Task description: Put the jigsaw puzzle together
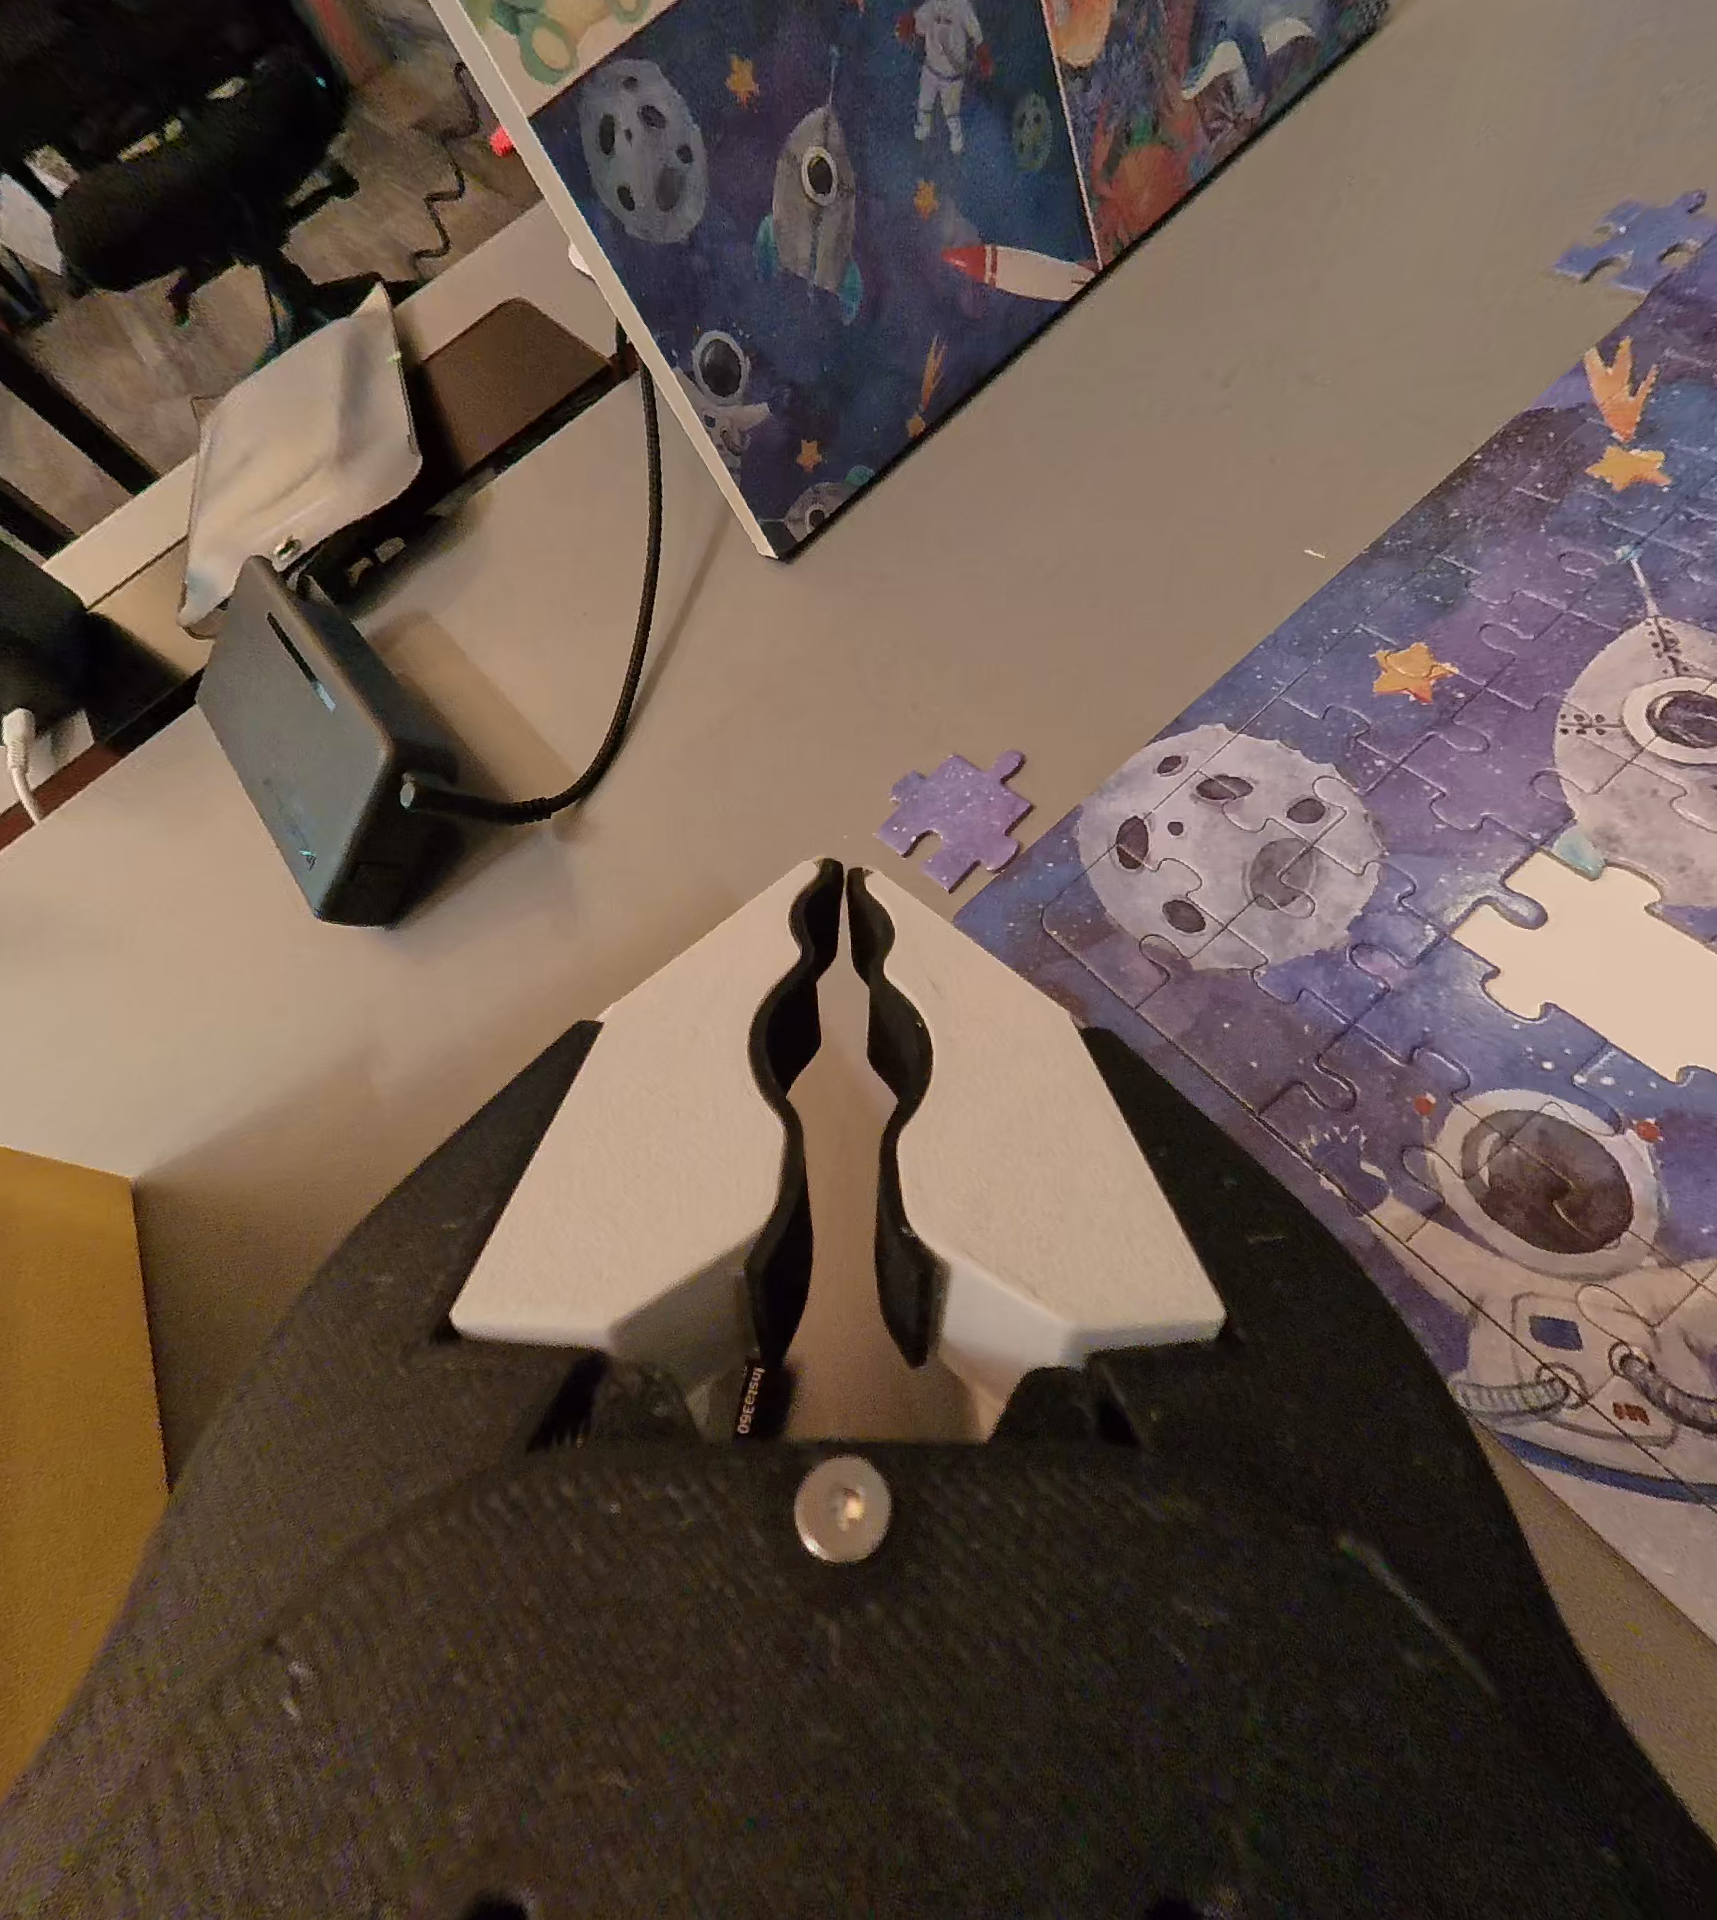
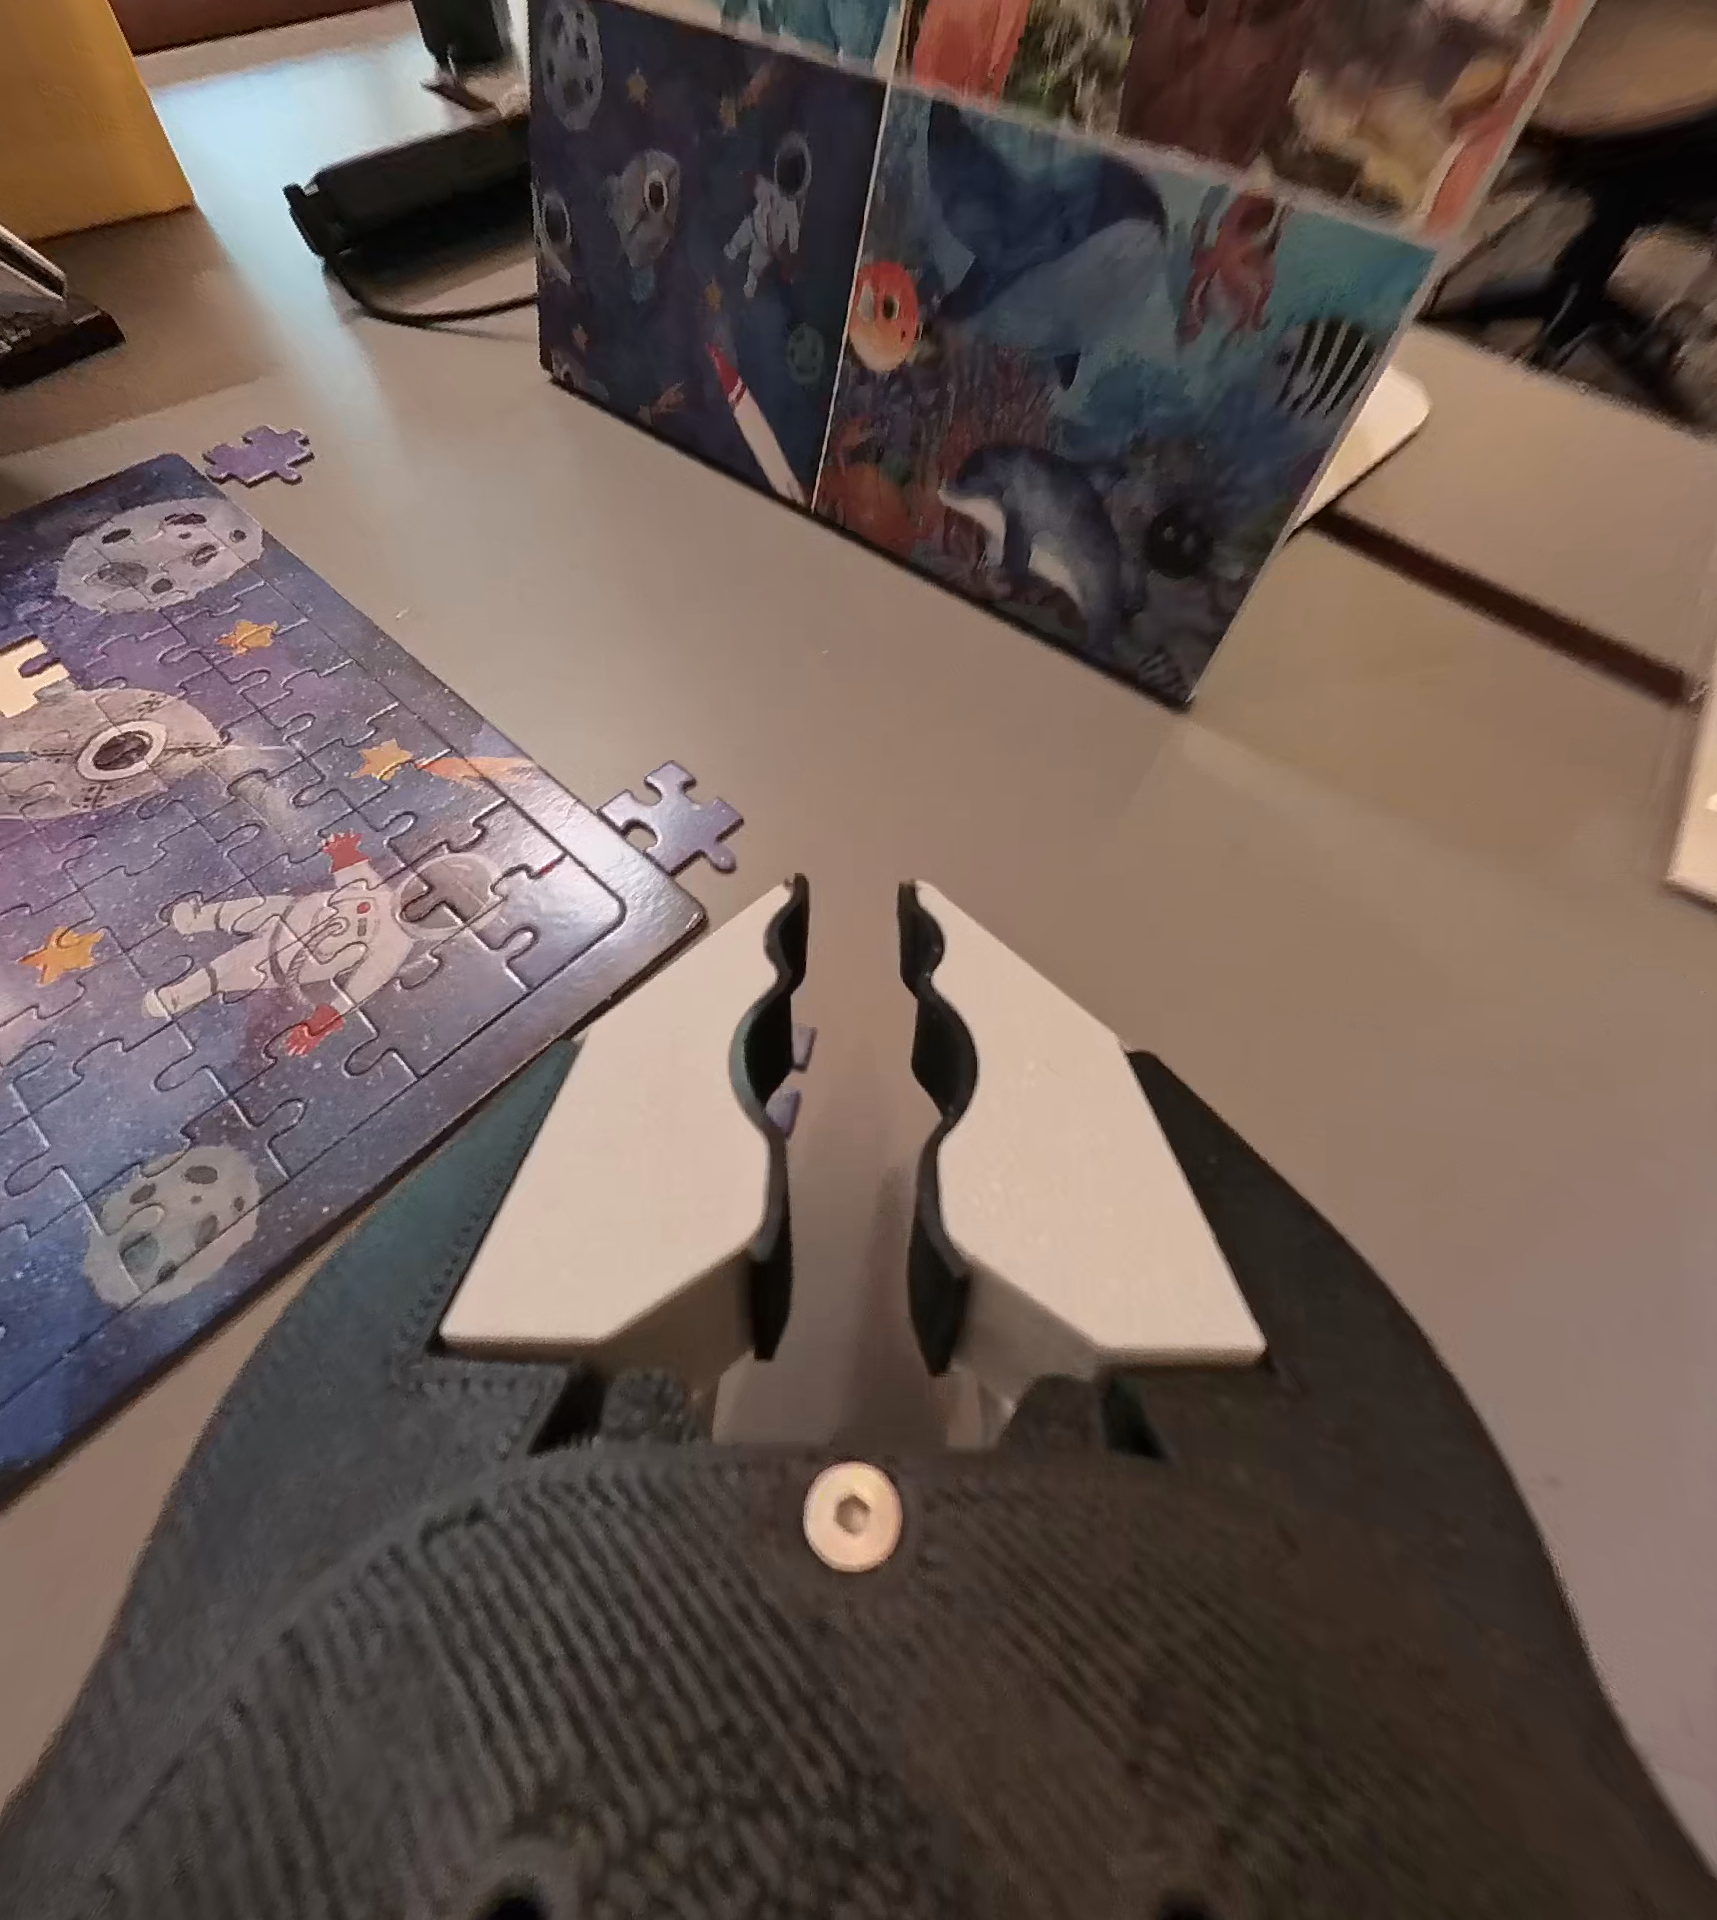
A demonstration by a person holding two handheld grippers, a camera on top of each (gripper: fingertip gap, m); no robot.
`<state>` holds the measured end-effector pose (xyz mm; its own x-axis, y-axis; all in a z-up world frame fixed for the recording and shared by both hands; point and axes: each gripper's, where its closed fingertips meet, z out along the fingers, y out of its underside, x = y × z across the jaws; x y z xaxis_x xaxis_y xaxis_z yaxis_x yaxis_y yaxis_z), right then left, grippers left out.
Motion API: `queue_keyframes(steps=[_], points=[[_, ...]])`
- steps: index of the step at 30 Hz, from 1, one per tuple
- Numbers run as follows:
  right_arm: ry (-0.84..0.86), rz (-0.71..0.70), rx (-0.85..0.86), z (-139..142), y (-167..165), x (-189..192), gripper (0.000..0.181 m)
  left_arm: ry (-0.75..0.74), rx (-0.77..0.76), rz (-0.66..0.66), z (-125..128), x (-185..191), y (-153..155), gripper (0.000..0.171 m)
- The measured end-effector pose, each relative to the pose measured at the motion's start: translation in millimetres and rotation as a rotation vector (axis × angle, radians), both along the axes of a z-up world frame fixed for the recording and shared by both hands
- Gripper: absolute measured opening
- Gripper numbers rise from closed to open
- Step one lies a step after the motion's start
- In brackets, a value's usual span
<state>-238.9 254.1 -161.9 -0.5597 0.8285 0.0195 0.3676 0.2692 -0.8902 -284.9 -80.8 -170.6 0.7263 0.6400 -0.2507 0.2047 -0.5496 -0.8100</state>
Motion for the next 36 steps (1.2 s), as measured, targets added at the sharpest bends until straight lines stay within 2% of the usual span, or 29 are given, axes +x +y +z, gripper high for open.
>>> queue_keyframes(steps=[7,15,19,24,28,33,36], points=[[-0.102,-0.040,0.026,-24,-10,-4,0.024,-0.003,-0.010,-0.005,-2,1,1,0.000],[-0.085,-0.025,0.010,-21,-48,-11,0.029,-0.008,-0.018,-0.007,-3,1,1,0.000],[-0.099,-0.014,0.106,-31,-61,-13,0.031,-0.001,-0.019,-0.004,-2,1,1,0.000],[-0.111,-0.029,0.190,-40,-56,-15,0.032,0.017,0.000,0.041,4,-5,-7,0.000],[-0.093,-0.048,0.160,-35,-47,-15,0.031,0.036,0.048,0.090,13,-10,-16,0.000],[-0.082,-0.097,0.113,-29,-24,-13,0.030,0.142,0.138,0.035,40,-3,-11,0.000],[-0.087,-0.108,0.016,-22,-16,-13,0.030,0.186,0.128,0.035,45,-2,-11,0.000]])
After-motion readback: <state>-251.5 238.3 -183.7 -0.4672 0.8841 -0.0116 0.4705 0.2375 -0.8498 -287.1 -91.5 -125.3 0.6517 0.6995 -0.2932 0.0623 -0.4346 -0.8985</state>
